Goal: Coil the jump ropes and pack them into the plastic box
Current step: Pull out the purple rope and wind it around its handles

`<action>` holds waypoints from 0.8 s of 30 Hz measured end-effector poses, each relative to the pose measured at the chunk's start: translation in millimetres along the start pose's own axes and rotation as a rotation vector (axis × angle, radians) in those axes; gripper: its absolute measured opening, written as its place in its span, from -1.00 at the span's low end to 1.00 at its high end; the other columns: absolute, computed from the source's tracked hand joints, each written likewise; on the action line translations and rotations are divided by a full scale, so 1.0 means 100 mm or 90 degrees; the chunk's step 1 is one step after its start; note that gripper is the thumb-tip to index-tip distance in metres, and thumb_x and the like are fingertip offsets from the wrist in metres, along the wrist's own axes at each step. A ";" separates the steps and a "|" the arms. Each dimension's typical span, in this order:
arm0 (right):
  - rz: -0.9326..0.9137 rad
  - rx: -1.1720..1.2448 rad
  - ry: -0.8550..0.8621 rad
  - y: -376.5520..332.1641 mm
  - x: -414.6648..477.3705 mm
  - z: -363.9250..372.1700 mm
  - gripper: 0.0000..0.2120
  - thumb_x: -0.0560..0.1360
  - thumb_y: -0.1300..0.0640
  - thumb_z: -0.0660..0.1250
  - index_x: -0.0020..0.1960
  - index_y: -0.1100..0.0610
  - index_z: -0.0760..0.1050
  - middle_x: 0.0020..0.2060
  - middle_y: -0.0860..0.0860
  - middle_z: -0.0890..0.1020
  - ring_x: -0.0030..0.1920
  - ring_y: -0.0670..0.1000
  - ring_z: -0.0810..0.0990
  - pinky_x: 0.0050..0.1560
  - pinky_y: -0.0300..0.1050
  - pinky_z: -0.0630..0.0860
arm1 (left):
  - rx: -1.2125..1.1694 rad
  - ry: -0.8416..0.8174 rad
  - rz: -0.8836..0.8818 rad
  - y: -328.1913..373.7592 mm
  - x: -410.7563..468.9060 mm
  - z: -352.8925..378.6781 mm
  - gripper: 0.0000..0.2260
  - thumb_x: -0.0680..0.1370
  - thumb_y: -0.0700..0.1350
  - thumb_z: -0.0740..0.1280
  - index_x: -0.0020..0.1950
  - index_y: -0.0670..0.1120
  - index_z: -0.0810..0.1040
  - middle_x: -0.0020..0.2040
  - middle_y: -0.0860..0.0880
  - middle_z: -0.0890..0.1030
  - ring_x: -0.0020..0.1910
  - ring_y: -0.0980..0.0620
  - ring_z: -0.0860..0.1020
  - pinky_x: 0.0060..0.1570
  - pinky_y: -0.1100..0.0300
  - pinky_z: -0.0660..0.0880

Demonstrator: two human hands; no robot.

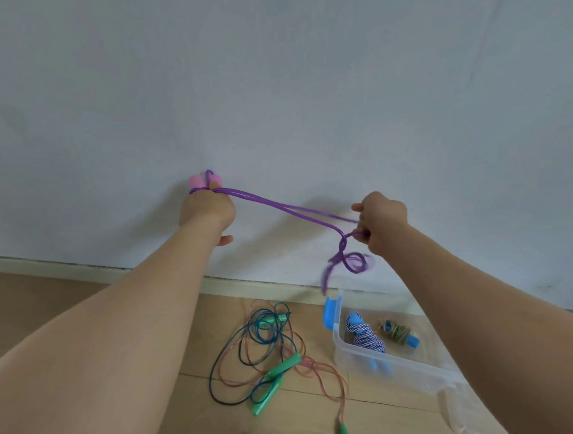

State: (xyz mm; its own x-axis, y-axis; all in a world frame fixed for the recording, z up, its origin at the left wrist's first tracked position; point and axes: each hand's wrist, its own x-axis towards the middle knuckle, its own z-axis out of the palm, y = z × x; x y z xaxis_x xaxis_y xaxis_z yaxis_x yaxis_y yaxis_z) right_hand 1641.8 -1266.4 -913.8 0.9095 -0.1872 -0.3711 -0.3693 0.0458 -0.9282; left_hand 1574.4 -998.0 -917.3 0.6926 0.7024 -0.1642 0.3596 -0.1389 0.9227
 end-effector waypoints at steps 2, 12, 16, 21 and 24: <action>-0.017 -0.038 -0.036 -0.04 0.07 -0.17 -0.74 0.54 0.30 0.18 -0.02 0.31 0.65 -0.45 0.03 0.32 -0.56 -0.01 0.22 -0.55 -0.23 0.26 | -0.167 -0.023 -0.140 0.01 0.03 -0.09 -0.74 0.68 0.01 0.06 0.29 0.20 0.45 0.08 0.01 0.42 -0.35 -0.02 0.26 -0.56 -0.03 0.60; -0.671 -1.229 0.011 0.21 0.09 -0.38 -0.42 0.67 -0.37 -0.02 0.27 0.11 0.41 0.05 0.09 0.57 -0.09 0.15 0.67 -0.26 -0.05 0.32 | -0.673 -0.006 -0.365 0.06 0.02 -0.04 -0.67 0.69 -0.25 0.08 0.39 -0.12 0.49 -0.19 -0.09 0.30 -0.15 -0.08 0.45 -0.50 -0.09 0.63; -0.791 -1.238 -0.049 0.42 0.13 -0.34 -0.31 0.56 -0.45 0.10 0.36 0.10 0.36 0.13 0.09 0.46 -0.03 0.15 0.57 -0.09 -0.01 0.45 | -0.703 -0.052 -0.368 0.12 -0.02 0.07 -0.80 0.64 -0.25 0.04 -0.09 -0.16 0.41 -0.33 -0.06 0.28 -0.46 0.02 0.33 -0.56 0.26 0.49; -0.863 -1.311 -0.056 0.46 0.26 -0.45 -0.25 0.39 -0.25 0.40 0.45 0.08 0.30 0.16 0.10 0.43 0.02 0.13 0.45 0.03 0.00 0.40 | -0.578 -0.202 -0.332 0.02 0.08 -0.04 -0.75 0.62 -0.21 0.17 -0.27 -0.06 0.30 -0.43 0.02 0.24 -0.62 0.10 0.15 -0.70 0.35 0.11; -0.868 -1.368 0.102 0.35 0.28 -0.59 -0.25 0.42 0.06 0.48 0.51 -0.03 0.22 0.19 0.08 0.43 0.09 0.12 0.46 0.06 -0.05 0.35 | -0.380 -0.195 -0.231 -0.06 0.11 -0.10 -0.79 0.61 -0.14 0.15 -0.22 -0.01 0.28 -0.48 0.02 0.23 -0.68 0.08 0.13 -0.66 0.36 0.00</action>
State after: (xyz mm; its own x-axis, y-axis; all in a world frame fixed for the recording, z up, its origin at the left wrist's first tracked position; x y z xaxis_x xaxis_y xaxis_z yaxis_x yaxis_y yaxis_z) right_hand 1642.8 -1328.2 -955.4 0.7235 0.6689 0.1709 0.3857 -0.5969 0.7036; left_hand 1573.6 -982.9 -920.7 0.7694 0.3952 -0.5018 0.2590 0.5252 0.8106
